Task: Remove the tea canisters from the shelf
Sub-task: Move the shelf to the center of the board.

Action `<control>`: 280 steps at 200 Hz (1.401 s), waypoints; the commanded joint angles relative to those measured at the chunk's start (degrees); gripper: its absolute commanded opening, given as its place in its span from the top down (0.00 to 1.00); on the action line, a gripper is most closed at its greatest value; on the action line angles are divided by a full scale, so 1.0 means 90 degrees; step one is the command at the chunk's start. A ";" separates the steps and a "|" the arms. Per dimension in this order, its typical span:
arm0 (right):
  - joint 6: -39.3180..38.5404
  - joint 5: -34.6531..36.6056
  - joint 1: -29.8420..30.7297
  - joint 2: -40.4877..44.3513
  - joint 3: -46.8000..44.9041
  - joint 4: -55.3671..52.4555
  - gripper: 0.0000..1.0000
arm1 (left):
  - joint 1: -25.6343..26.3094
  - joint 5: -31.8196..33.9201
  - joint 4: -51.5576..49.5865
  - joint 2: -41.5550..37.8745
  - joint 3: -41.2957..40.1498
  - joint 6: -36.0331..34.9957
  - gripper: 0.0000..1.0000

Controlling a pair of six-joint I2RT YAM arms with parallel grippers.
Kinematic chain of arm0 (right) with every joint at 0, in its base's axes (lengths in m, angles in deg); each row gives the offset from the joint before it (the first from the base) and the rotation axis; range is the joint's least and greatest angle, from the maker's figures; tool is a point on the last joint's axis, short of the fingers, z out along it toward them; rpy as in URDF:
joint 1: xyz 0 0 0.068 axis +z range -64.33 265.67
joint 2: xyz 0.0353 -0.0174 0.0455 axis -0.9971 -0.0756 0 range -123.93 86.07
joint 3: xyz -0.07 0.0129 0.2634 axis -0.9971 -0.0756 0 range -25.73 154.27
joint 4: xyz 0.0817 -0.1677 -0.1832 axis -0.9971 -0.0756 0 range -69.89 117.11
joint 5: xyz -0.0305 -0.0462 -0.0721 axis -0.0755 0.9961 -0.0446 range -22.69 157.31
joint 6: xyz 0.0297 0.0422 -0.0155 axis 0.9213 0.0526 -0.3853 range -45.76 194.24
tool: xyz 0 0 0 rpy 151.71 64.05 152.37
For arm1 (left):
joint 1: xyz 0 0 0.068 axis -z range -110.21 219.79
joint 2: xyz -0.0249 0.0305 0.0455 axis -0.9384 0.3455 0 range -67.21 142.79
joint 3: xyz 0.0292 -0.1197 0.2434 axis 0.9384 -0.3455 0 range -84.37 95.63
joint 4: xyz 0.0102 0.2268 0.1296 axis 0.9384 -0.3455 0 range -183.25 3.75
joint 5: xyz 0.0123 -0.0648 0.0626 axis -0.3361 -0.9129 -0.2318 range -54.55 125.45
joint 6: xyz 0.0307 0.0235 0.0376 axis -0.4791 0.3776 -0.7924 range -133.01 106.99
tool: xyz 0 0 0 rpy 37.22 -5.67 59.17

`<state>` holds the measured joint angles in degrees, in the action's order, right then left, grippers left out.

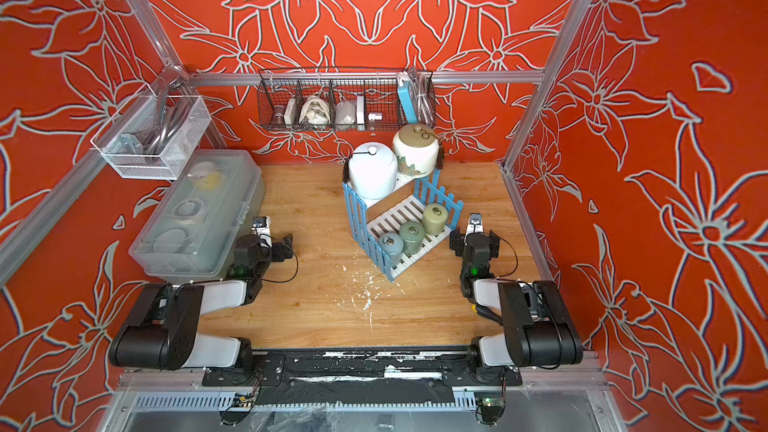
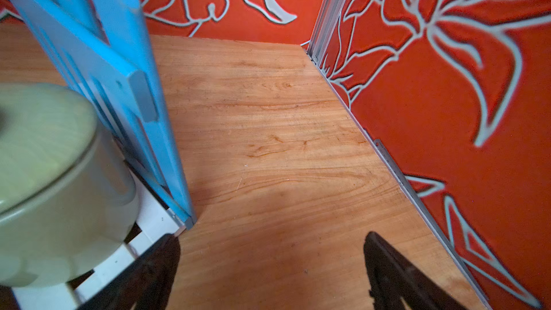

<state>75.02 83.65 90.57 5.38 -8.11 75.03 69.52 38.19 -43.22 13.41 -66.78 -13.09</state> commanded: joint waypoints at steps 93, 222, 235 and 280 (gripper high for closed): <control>-0.0005 -0.0028 0.0000 -0.0038 0.0024 -0.0081 0.01 | 0.0011 -0.0061 0.0063 -0.0021 0.0049 -0.0050 0.02; 0.0319 0.0383 0.0148 0.1704 0.0939 -0.3014 0.01 | 0.0030 -0.0289 -0.2757 -0.1479 0.1176 -0.0067 0.02; 0.0559 0.0353 0.0148 0.2271 0.1091 -0.3656 0.01 | 0.0030 -0.0633 -0.3495 -0.1866 0.1485 -0.0111 0.02; 0.1741 0.0327 0.0125 0.3813 0.1863 -0.5637 0.01 | 0.0142 -0.1137 -0.5805 -0.3154 0.2495 -0.0061 0.02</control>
<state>82.71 85.44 91.58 35.26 5.42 38.16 70.11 30.74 -80.16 -9.45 -47.63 -14.22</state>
